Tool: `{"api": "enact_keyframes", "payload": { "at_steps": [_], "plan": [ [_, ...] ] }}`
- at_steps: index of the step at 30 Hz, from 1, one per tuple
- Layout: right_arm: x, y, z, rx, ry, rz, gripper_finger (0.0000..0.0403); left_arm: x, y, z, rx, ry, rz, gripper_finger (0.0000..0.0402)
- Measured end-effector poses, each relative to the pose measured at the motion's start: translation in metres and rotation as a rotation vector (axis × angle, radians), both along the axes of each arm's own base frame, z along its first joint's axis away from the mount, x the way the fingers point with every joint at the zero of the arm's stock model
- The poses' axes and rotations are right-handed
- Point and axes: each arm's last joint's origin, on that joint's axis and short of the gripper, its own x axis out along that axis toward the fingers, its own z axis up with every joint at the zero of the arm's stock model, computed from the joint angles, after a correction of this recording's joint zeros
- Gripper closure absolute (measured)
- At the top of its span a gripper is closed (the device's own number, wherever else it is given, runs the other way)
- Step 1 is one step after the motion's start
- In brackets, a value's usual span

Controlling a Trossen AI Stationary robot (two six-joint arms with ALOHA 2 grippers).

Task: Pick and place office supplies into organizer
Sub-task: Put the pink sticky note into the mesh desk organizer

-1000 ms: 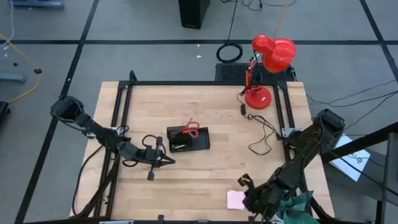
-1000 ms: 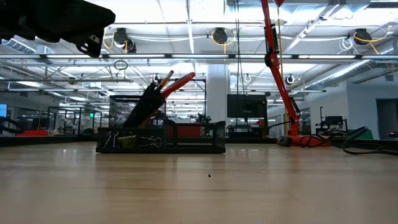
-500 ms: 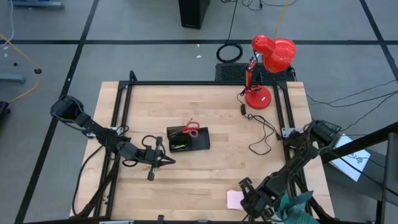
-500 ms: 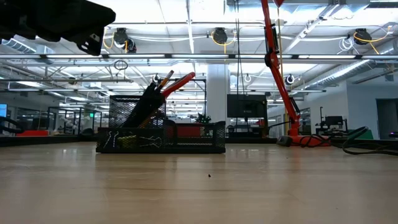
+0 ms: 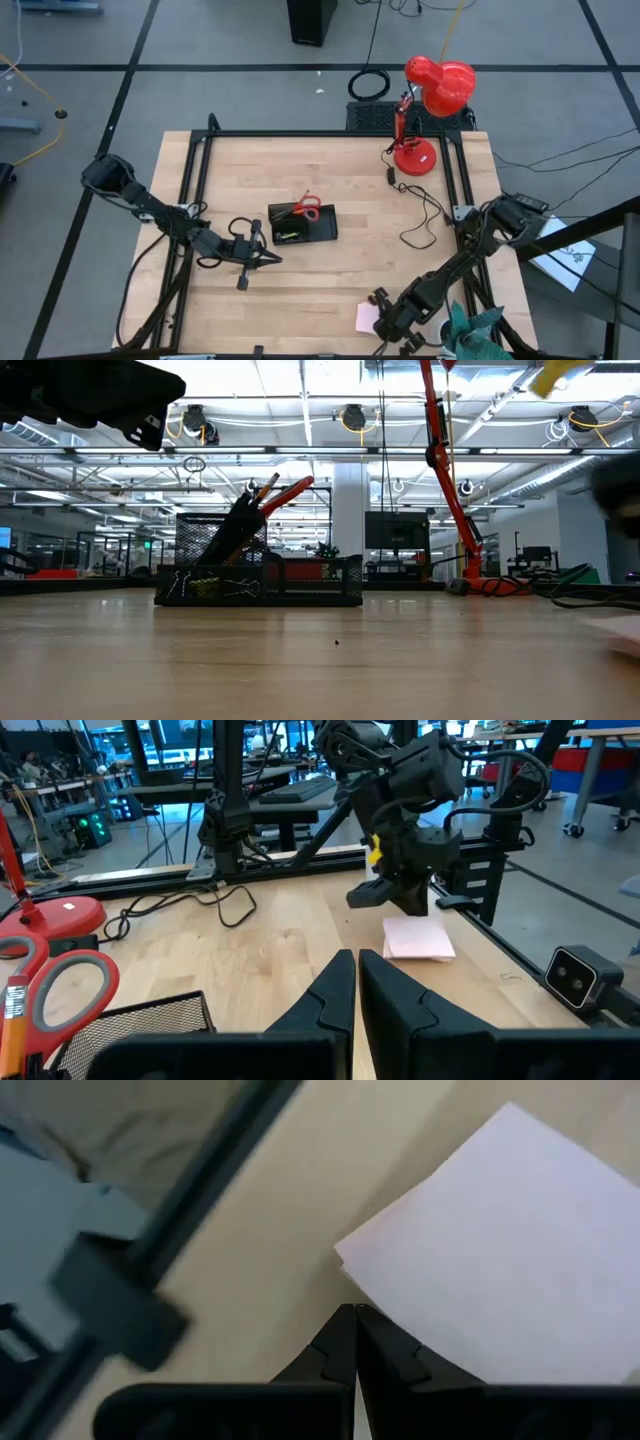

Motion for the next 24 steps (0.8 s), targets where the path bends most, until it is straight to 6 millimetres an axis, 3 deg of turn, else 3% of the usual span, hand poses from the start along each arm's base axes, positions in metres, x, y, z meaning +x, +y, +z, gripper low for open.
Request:
{"api": "enact_keyframes", "payload": {
  "at_steps": [12, 17, 24],
  "plan": [
    [0.03, -0.043, -0.012, -0.006, -0.153, -0.03, 0.0403, -0.001, -0.001, -0.001, -0.036, 0.016, -0.002, 0.0376],
    [0.036, -0.06, -0.021, 0.019, -0.226, -0.059, 0.0403, 0.004, -0.012, -0.007, 0.013, 0.146, 0.02, 0.0376],
    [0.048, -0.079, -0.023, -0.001, -0.33, -0.094, 0.0403, 0.046, -0.052, -0.006, 0.084, 0.333, -0.021, 0.0376]
  ]
}}
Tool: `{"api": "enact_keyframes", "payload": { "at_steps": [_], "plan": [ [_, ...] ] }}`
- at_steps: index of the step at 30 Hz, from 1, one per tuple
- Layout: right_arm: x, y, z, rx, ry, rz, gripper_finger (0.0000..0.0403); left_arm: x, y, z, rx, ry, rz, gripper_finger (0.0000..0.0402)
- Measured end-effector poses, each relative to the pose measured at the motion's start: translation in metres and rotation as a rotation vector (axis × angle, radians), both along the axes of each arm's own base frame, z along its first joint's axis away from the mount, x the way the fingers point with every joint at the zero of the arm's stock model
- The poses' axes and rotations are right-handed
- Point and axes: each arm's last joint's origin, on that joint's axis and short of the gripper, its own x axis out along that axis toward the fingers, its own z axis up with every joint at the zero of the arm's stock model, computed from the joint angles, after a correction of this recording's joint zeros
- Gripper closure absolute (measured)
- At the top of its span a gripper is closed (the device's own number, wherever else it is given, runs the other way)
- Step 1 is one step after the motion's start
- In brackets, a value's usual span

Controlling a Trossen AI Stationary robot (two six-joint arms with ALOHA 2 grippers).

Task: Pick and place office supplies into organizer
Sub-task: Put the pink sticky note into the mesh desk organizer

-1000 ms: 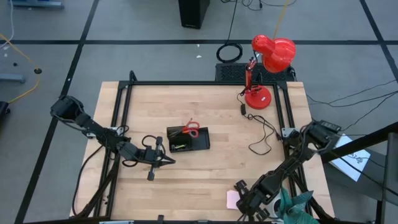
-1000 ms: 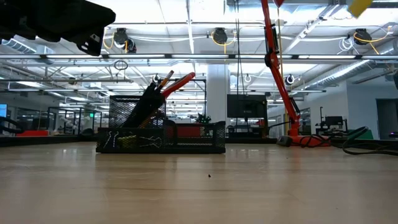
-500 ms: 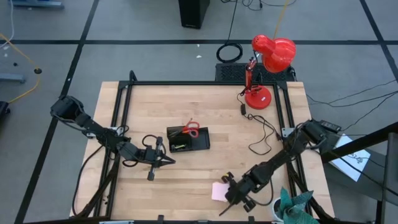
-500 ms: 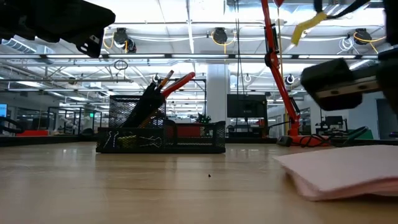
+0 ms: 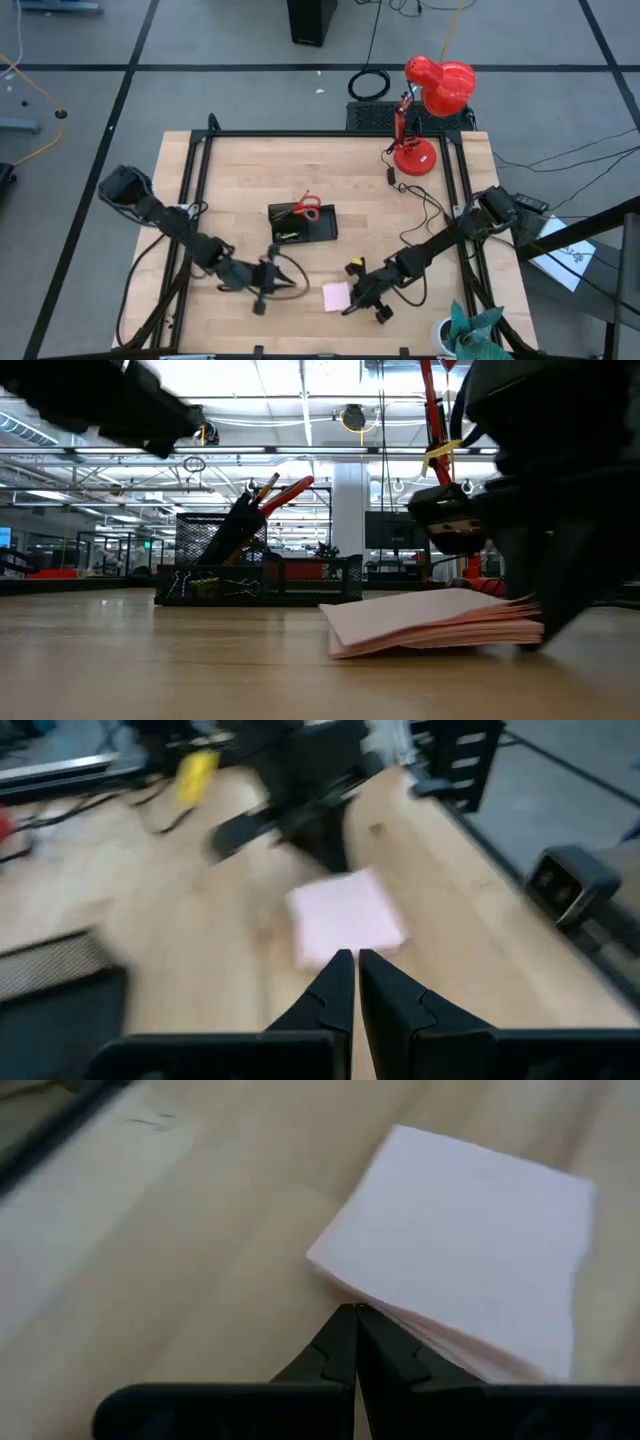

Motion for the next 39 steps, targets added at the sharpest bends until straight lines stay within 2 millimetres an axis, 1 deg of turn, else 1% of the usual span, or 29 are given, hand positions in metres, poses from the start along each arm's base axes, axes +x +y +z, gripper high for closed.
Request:
{"api": "enact_keyframes", "payload": {
  "at_steps": [4, 8, 10, 13, 18, 21, 24, 27, 31, 35, 37, 39],
  "plan": [
    [0.007, -0.01, 0.001, -0.022, -0.029, -0.022, 0.0403, 0.025, -0.019, -0.002, 0.018, 0.023, -0.013, 0.0376],
    [0.011, -0.018, 0.001, -0.089, -0.071, -0.097, 0.0403, 0.048, -0.025, -0.006, 0.022, 0.031, 0.011, 0.0376],
    [0.012, -0.02, 0.002, -0.11, -0.087, -0.126, 0.0403, 0.057, -0.024, -0.013, 0.06, 0.067, 0.044, 0.0376],
    [0.012, -0.02, 0.002, -0.096, -0.083, -0.131, 0.0403, 0.067, -0.02, -0.022, 0.096, 0.117, 0.077, 0.0376],
    [0.007, -0.011, 0.001, -0.085, -0.068, -0.113, 0.0398, 0.073, -0.013, -0.025, 0.058, 0.131, 0.123, 0.0376],
    [0.003, -0.005, 0.001, -0.135, -0.084, -0.114, 0.0386, 0.075, -0.009, -0.026, 0.012, 0.148, 0.129, 0.0376],
    [-0.001, 0.001, 0.002, -0.226, -0.127, -0.101, 0.0365, 0.076, -0.009, -0.027, -0.018, 0.173, 0.075, 0.0376],
    [-0.005, 0.008, 0.003, -0.307, -0.169, -0.083, 0.0334, 0.076, -0.007, -0.028, -0.05, 0.208, 0.053, 0.0376],
    [-0.012, 0.018, 0.004, -0.372, -0.209, -0.073, 0.0283, 0.077, -0.002, -0.03, -0.104, 0.247, 0.109, 0.0376],
    [-0.02, 0.03, 0.005, -0.435, -0.26, -0.106, 0.0232, 0.08, 0.005, -0.031, -0.208, 0.266, 0.191, 0.0376],
    [-0.025, 0.037, 0.006, -0.445, -0.292, -0.108, 0.0212, 0.082, 0.01, -0.031, -0.256, 0.277, 0.235, 0.0376],
    [-0.027, 0.044, 0.009, -0.434, -0.328, -0.105, 0.0196, 0.082, 0.013, -0.032, -0.264, 0.294, 0.262, 0.0376]
  ]
}}
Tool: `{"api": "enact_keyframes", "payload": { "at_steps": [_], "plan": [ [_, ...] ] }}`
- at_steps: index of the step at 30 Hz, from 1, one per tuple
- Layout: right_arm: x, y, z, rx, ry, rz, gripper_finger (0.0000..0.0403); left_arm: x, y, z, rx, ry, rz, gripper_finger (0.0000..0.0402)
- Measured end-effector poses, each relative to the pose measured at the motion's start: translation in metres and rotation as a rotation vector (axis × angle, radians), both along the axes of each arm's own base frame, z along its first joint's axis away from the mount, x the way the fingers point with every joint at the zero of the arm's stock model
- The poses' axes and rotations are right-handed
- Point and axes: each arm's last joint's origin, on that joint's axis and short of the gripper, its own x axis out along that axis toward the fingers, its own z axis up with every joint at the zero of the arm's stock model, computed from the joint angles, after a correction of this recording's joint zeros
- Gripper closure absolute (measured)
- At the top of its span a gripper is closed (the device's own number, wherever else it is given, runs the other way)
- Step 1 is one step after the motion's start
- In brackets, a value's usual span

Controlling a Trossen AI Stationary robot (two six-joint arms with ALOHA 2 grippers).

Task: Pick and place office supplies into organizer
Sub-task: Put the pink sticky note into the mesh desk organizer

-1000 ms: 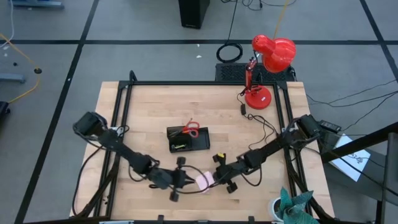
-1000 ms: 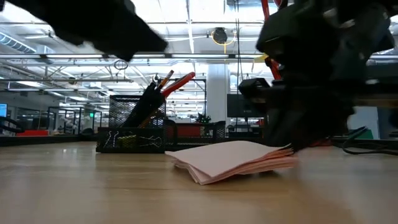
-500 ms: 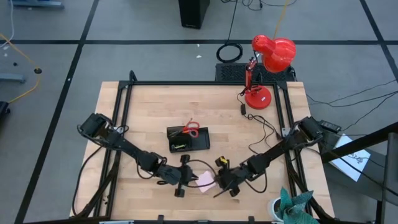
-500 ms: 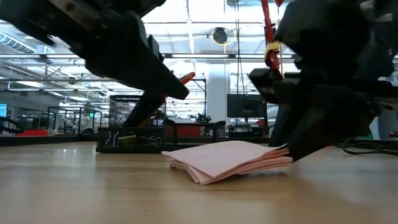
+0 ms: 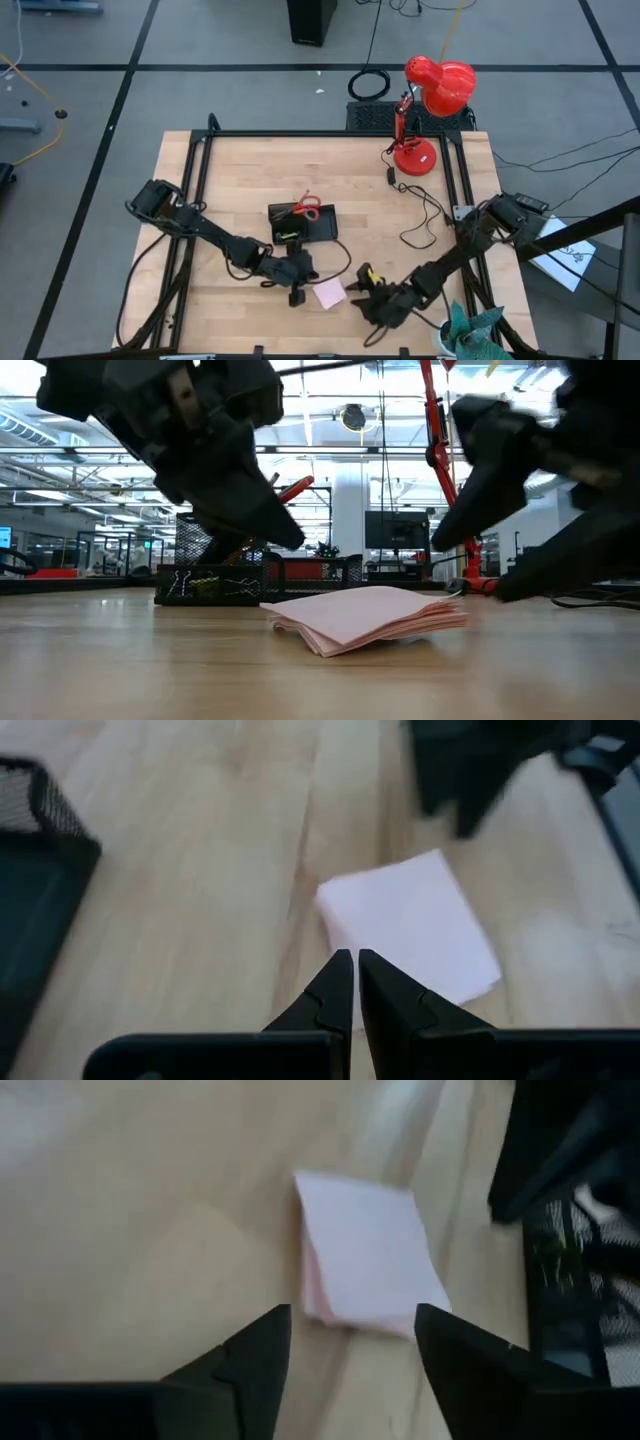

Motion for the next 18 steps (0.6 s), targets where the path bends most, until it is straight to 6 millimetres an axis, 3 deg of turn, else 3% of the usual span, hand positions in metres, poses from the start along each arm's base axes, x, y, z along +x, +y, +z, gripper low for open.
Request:
{"api": "enact_keyframes", "payload": {
  "at_steps": [6, 13, 18],
  "plan": [
    [-0.002, 0.013, 0.009, 0.048, -0.109, 0.004, 0.0175, -0.004, 0.005, -0.006, 0.047, 0.07, 0.039, 0.0376],
    [0.003, 0.012, 0.012, 0.052, -0.148, 0.012, 0.0178, -0.005, 0.005, -0.007, 0.056, 0.075, 0.034, 0.0376],
    [0.009, 0.015, -0.001, 0.032, -0.122, 0.028, 0.0178, -0.005, 0.005, -0.006, 0.056, 0.073, 0.033, 0.0376]
  ]
}}
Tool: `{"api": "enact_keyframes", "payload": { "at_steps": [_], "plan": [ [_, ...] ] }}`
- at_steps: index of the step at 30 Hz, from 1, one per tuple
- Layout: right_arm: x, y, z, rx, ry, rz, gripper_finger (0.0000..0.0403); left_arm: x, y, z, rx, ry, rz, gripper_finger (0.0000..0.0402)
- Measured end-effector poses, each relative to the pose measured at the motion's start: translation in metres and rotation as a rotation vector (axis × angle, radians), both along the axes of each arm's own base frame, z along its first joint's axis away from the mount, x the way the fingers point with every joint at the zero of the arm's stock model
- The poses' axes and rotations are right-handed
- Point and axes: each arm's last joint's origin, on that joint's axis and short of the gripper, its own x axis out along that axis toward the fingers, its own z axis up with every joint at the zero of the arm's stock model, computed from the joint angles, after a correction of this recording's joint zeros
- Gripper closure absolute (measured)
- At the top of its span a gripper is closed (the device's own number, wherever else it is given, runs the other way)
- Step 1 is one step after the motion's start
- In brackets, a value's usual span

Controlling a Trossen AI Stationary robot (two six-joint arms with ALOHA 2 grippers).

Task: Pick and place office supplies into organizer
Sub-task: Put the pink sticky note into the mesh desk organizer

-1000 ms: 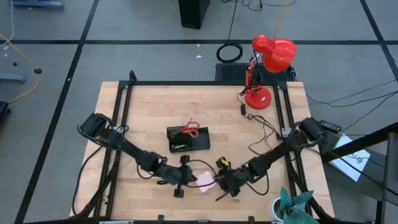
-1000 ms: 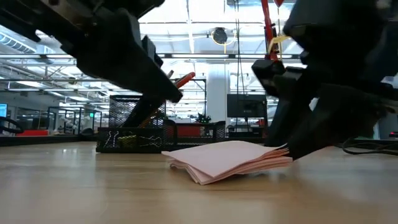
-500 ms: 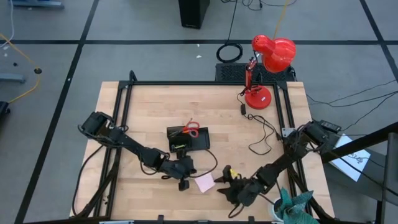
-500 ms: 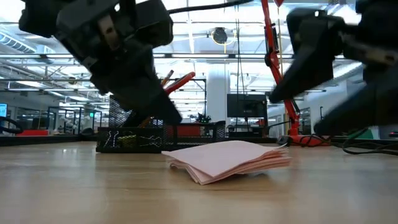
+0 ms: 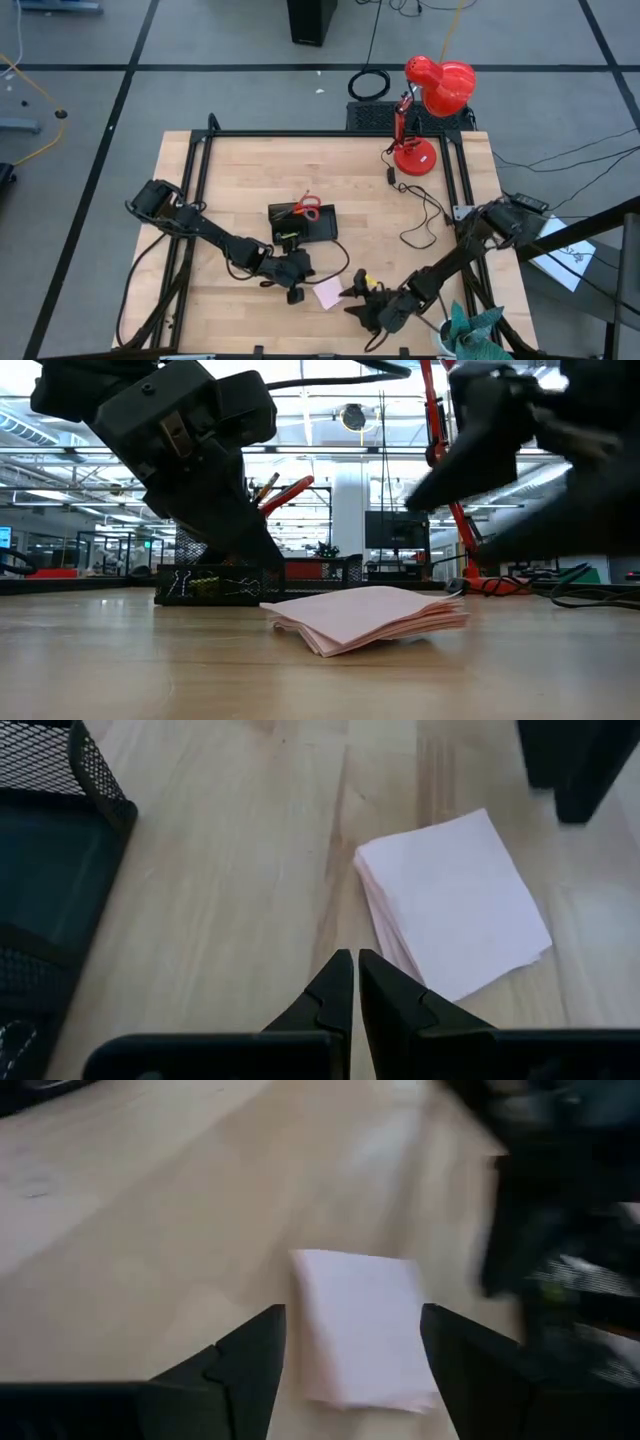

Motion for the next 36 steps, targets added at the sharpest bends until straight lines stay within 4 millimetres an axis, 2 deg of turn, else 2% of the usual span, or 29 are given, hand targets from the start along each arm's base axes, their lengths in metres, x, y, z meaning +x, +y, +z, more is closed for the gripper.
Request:
{"api": "enact_keyframes", "payload": {
  "at_steps": [4, 12, 21, 26, 36],
  "plan": [
    [0.008, 0.009, -0.016, -0.042, 0.052, 0.015, 0.0178, 0.0, 0.001, 0.0, -0.002, 0.001, 0.001, 0.0376],
    [0.02, 0.024, -0.021, -0.167, 0.043, -0.068, 0.0179, 0.005, 0.007, -0.002, -0.012, -0.008, 0.024, 0.0376],
    [0.019, 0.016, -0.027, -0.221, 0.103, -0.109, 0.0179, 0.013, 0.011, -0.03, -0.052, 0.037, 0.034, 0.0376],
    [0.018, 0.008, -0.031, -0.232, 0.151, -0.15, 0.0179, 0.016, 0.011, -0.033, -0.073, 0.018, 0.045, 0.0376],
    [0.018, 0.005, -0.033, -0.212, 0.161, -0.184, 0.0179, 0.017, 0.003, -0.032, -0.136, -0.01, -0.009, 0.0376]
  ]
}}
